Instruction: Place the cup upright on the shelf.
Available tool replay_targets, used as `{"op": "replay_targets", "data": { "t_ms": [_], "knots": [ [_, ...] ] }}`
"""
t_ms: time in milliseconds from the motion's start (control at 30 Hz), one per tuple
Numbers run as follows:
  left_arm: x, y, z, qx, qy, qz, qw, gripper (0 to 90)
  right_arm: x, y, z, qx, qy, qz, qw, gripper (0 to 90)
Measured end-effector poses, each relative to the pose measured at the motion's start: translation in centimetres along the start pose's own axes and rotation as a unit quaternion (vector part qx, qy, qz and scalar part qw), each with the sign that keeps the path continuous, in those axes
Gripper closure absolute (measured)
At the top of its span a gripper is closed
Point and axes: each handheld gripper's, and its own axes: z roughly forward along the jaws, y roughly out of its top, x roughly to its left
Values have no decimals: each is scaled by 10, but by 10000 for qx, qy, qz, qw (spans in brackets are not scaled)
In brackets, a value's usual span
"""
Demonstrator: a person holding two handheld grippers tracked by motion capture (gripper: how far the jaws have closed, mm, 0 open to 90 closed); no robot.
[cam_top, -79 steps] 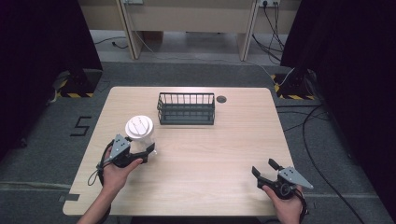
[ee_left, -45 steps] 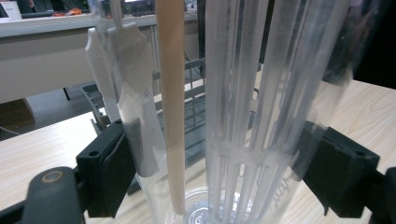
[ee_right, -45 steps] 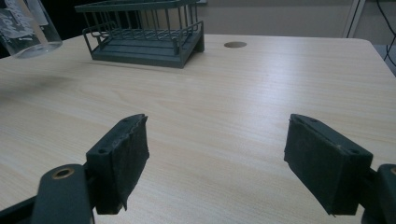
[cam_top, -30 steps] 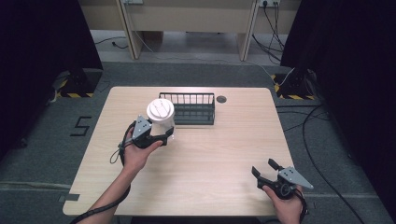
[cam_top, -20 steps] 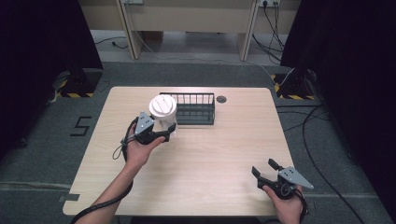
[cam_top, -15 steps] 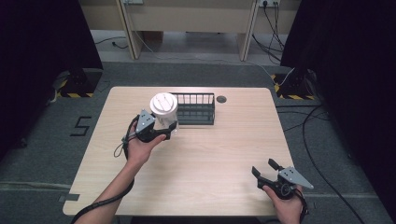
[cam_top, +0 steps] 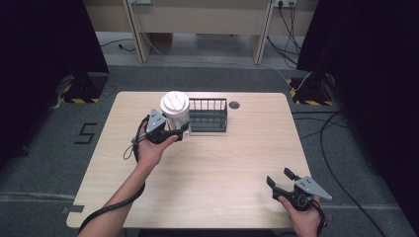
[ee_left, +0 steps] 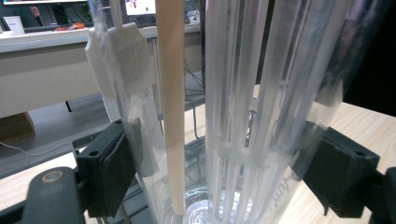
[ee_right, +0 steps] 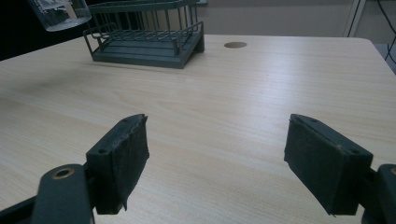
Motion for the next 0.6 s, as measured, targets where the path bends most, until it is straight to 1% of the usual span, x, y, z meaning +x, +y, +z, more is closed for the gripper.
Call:
{"op": "replay_targets", "data": {
  "t_ms": [233,400,600],
  "knots": [
    [2,3,7,16,29,-11,10000,175,0,0,0,2,1,-2,10000,220],
    [2,8,14,9,38,31,10000,175,0,0,0,3,2,3,10000,220],
    [3,13,20,8,32,34,10000,175,0,0,0,0,1,17,10000,220]
  ]
}}
